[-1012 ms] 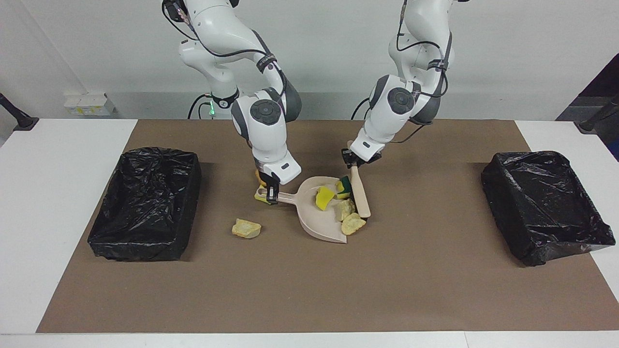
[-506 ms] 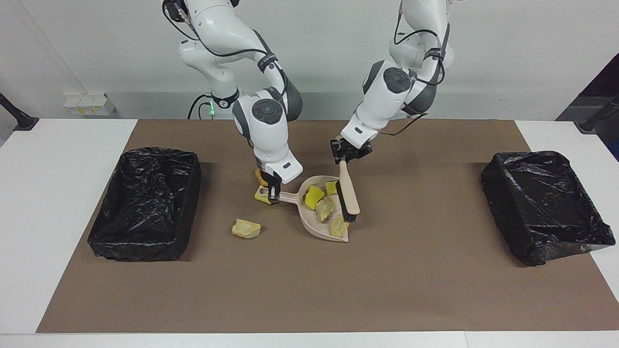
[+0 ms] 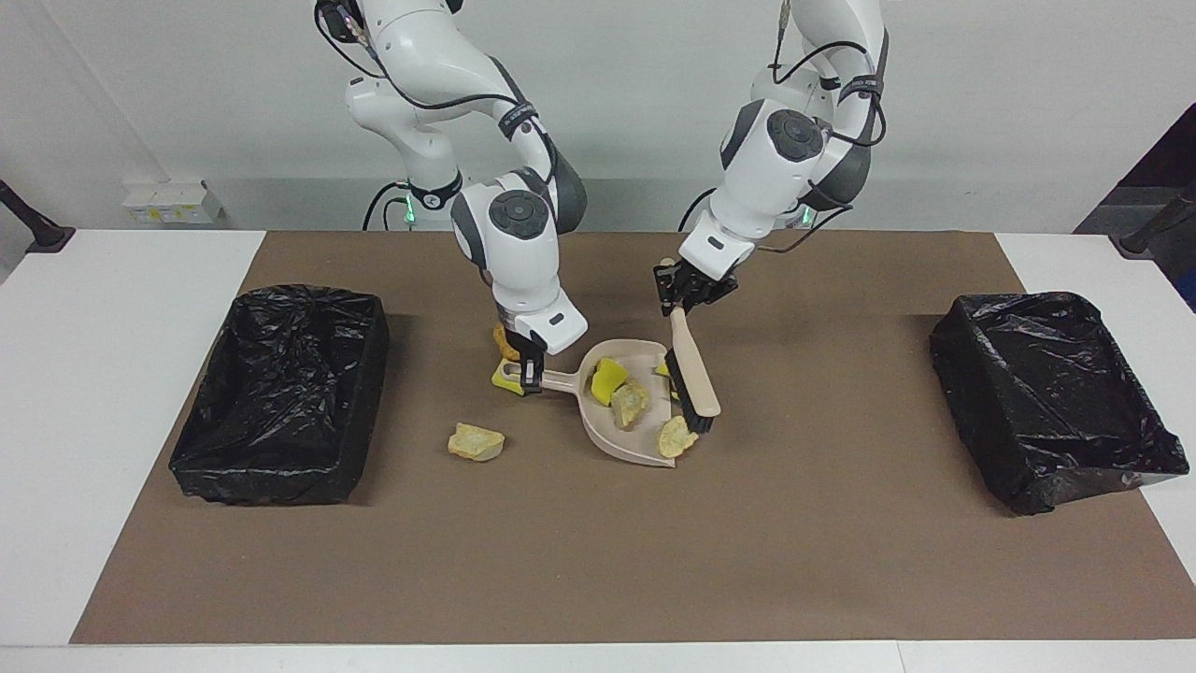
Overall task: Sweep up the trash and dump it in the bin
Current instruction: 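Brush the remaining pieces into the dustpan with the left gripper, then carry the loaded dustpan with the right gripper over the bin, then tilt the dustpan with the right gripper to dump pieces into the bin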
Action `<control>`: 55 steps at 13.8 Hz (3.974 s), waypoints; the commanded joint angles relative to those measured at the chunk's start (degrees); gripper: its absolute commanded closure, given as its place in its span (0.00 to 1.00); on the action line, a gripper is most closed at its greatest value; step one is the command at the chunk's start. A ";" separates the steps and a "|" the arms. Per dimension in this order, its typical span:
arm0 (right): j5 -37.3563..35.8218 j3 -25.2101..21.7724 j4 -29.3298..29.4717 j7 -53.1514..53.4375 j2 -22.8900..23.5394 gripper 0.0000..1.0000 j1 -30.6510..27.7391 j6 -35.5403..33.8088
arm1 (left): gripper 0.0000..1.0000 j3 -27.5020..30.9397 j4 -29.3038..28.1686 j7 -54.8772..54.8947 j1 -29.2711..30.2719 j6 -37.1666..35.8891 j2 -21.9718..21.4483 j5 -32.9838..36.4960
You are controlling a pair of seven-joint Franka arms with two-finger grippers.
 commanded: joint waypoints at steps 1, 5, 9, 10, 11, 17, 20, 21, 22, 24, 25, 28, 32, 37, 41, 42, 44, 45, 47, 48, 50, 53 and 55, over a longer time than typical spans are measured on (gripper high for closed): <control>1.22 0.38 0.17 0.94 0.38 1.00 -0.33 1.77 | 1.00 -0.36 -4.37 -0.45 3.43 -1.43 -0.22 4.43; 4.74 0.38 0.87 1.03 1.70 1.00 -0.15 2.56 | 1.00 -0.44 -7.99 2.27 4.68 -1.18 1.00 6.03; 4.65 0.38 0.79 0.68 1.70 1.00 -0.15 2.65 | 1.00 -1.06 -7.82 2.71 0.38 2.07 2.77 4.63; 4.74 0.38 0.70 0.59 1.70 1.00 -0.15 2.65 | 1.00 -1.06 -7.82 2.71 -1.81 3.64 2.68 3.14; 4.74 0.38 0.70 0.51 1.70 1.00 -0.15 2.65 | 1.00 -1.06 -7.82 2.71 -4.27 4.79 2.59 2.95; 4.74 0.38 0.26 -0.89 1.52 1.00 -0.68 2.56 | 1.00 -0.44 -5.98 4.73 -3.68 -0.20 2.76 4.79; 4.74 0.38 0.08 -2.66 1.52 1.00 -1.21 2.47 | 1.00 -0.36 -4.48 4.73 -0.61 -1.18 3.21 6.90; 4.91 0.38 0.08 -2.75 1.52 1.00 -1.38 2.65 | 1.00 -0.44 -4.13 4.73 0.79 -1.09 3.38 7.08; 6.74 0.38 0.00 -3.88 1.52 1.00 -1.65 3.17 | 1.00 -0.36 -4.21 4.91 1.50 -0.74 3.38 7.08; 10.79 0.38 -0.09 -8.18 1.44 1.00 -2.26 3.88 | 1.00 -0.36 -4.39 6.66 4.39 -1.26 3.47 9.36; 10.89 0.38 -0.09 -9.07 1.17 1.00 -3.05 3.79 | 1.00 -0.36 -4.13 7.89 5.19 -1.96 3.56 9.98; 12.55 0.38 -0.09 -11.70 0.47 1.00 -4.46 3.26 | 1.00 -0.36 1.13 9.47 8.79 -6.34 6.18 13.93; 14.49 0.38 -0.18 -20.13 -2.86 1.00 -8.84 -0.67 | 1.00 -0.36 6.23 14.74 14.16 -11.71 5.84 14.11; 15.55 0.38 0.69 -31.99 -8.66 1.00 -18.67 -10.25 | 1.00 -0.36 12.31 18.27 16.98 -17.35 6.11 14.46; 16.68 0.21 3.67 -46.65 -9.82 1.00 -31.06 -15.70 | 1.00 -0.36 11.61 19.94 17.06 -17.35 5.84 14.38; 18.00 0.03 4.56 -51.04 -9.73 1.00 -34.57 -17.20 | 1.00 -0.36 11.43 20.11 17.59 -17.26 5.84 14.38; 18.27 -0.05 5.70 -57.74 -9.64 1.00 -41.52 -17.39 | 1.00 -0.36 10.56 21.25 17.94 -17.00 5.58 14.38; 17.32 -0.06 6.75 -59.94 -9.38 1.00 -44.16 -17.39 | 1.00 -0.36 10.55 21.87 18.12 -17.00 5.49 14.29; 16.00 -0.84 7.38 -62.50 -9.29 1.00 -46.99 -16.61 | 1.00 -0.36 10.47 22.05 18.65 -17.26 5.49 14.29; 13.64 -1.19 7.38 -62.34 -9.20 1.00 -47.35 -15.90 | 1.00 -0.36 10.38 22.22 18.56 -17.26 5.32 14.29; 7.84 -1.20 7.03 -60.50 -8.94 1.00 -47.35 -11.44 | 1.00 -0.36 9.94 22.75 18.65 -17.09 5.23 14.29; -2.35 -0.94 6.76 -54.88 -8.58 1.00 -46.56 -8.70 | 1.00 -0.36 9.24 22.84 18.56 -16.74 4.79 14.29; -9.12 -0.85 6.15 -52.07 -8.58 1.00 -46.38 -7.29 | 1.00 -0.36 8.53 22.84 18.65 -16.38 4.44 14.29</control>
